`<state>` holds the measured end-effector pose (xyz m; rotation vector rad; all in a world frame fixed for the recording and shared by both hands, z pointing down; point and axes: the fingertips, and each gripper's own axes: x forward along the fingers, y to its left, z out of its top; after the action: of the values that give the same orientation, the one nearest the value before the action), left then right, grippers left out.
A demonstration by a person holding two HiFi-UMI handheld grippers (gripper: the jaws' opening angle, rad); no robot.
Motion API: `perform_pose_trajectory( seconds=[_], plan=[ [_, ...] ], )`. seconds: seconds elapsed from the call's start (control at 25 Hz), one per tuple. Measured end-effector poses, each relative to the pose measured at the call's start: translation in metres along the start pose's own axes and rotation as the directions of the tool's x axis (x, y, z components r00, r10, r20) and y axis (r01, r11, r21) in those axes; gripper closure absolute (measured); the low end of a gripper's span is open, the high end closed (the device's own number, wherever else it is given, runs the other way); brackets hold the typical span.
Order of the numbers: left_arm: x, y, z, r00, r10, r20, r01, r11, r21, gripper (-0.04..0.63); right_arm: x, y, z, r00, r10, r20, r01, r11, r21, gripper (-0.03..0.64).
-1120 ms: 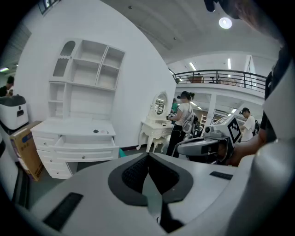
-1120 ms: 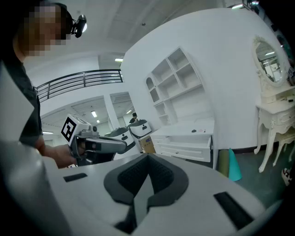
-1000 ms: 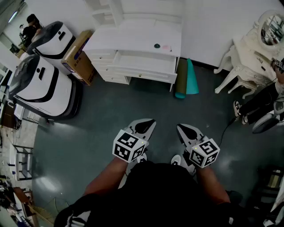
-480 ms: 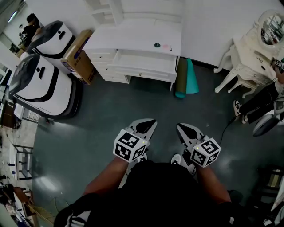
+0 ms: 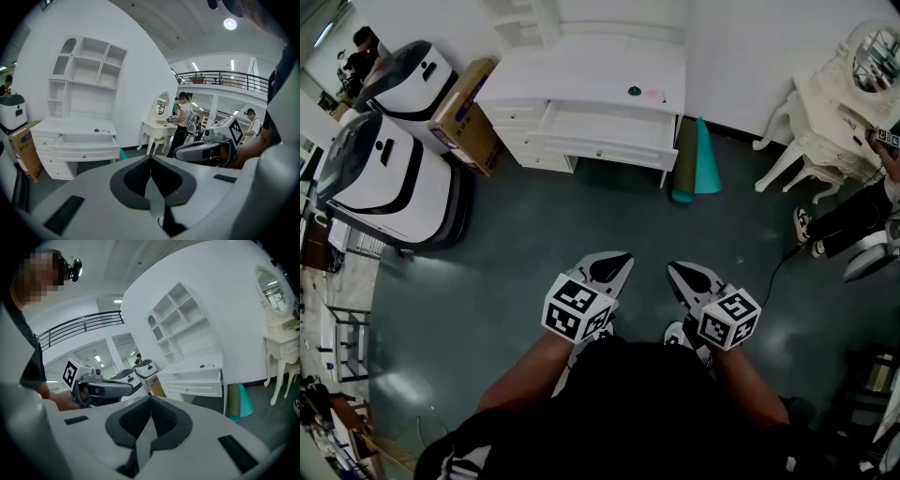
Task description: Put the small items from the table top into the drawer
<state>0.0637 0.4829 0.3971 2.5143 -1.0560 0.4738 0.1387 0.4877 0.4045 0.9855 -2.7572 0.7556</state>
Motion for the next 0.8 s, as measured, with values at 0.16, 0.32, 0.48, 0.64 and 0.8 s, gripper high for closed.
perform_pose_trajectory(
  seconds=[0.16,0.32,0.48,0.64,0.8],
  plan=[
    [-0.010,0.015,-0.002,1.000,0.001,0.003,-0.001,1.000,-0.003,0.584,0.011,0.005,0.000,1.000,-0.019,0.001,0.019,1.000,0.006,0.595],
    [-0.021,0.030,-0.002,1.000,-0.013,0.003,0.012,1.000,0.006,0.584,0.022,0.016,0.004,0.998,-0.053,0.017,0.053,0.999,-0.012,0.595],
    [-0.031,0.044,-0.007,0.999,-0.035,-0.001,0.035,0.999,0.017,0.584,0.034,0.027,0.000,0.996,-0.084,0.022,0.084,0.996,-0.011,0.595],
    [-0.044,0.057,-0.016,0.998,-0.057,-0.016,0.057,0.998,0.031,0.584,0.046,0.038,-0.011,0.992,-0.122,0.026,0.121,0.992,0.026,0.595],
    [-0.055,0.072,-0.029,0.997,-0.063,-0.034,0.063,0.998,0.025,0.584,0.057,0.042,-0.022,0.988,-0.152,0.013,0.151,0.986,0.073,0.595]
  ],
)
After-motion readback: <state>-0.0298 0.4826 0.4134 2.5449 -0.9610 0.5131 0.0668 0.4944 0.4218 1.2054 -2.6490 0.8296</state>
